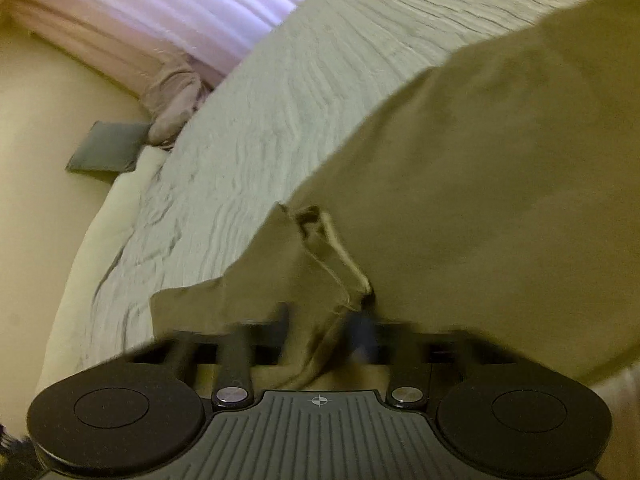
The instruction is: Fold clothes
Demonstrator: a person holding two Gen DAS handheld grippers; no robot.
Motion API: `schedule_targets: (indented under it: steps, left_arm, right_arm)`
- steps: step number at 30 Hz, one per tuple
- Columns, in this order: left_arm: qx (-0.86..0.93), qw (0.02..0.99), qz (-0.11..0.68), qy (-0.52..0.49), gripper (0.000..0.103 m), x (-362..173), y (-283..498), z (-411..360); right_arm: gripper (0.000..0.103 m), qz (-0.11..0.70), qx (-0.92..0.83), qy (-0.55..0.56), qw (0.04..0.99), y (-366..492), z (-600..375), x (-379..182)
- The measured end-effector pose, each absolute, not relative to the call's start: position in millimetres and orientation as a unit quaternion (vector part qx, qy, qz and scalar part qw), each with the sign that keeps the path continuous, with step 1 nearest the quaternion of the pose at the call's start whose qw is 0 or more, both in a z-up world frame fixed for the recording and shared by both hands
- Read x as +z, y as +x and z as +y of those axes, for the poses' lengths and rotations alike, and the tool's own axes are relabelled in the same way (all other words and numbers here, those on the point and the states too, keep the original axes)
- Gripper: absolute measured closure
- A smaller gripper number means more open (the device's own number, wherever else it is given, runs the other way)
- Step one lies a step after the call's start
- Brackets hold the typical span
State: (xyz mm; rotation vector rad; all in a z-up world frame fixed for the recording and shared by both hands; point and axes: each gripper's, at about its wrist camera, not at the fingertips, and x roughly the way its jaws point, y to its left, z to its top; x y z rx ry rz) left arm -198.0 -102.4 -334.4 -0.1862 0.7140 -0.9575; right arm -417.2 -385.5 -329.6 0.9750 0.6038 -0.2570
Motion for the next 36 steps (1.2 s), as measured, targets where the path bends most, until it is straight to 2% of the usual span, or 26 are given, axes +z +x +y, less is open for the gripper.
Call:
schedule_targets:
  steps: [1,7,10,15,21,27,32,36]
  left_arm:
    - [-0.45,0.823,0.335,-0.089,0.08,-334,-198,-102]
    - [-0.471,0.809,0.337,-0.101,0.08,-330,-197,-108]
    - [-0.481,0.793,0.357,-0.109,0.08,-338,-198,-118]
    - [-0.48,0.788,0.374,-0.092,0.08,-346,-203,-135]
    - [-0.479,0.792,0.369,-0.081,0.08,-342,-201,-137]
    - [-0.479,0.79,0.377,-0.07,0.08,-348,-203,-144]
    - [-0.478,0.79,0.378,-0.067,0.081,-348,-202,-143]
    - [-0.477,0.791,0.379,-0.061,0.081,-347,-201,-143]
  right_arm:
    - [0.099,0.276,-0.119,0.452,0.84,-417,-381,-329]
    - [0.1,0.12,-0.156,0.334,0.922,-478,-371,-287]
    - [0.1,0.134,-0.216,0.339,0.906,-508,-382,-295]
    - [0.1,0.169,-0.242,0.424,0.856,-527,-407,-337]
    - [0.1,0.116,-0.245,0.36,0.893,-535,-398,-305]
    - [0.1,0.181,-0.263,0.411,0.854,-534,-414,-345]
    - [0.099,0.158,-0.249,0.386,0.874,-538,-412,-331]
    - [0.099,0.219,-0.258,0.38,0.861,-528,-418,-343]
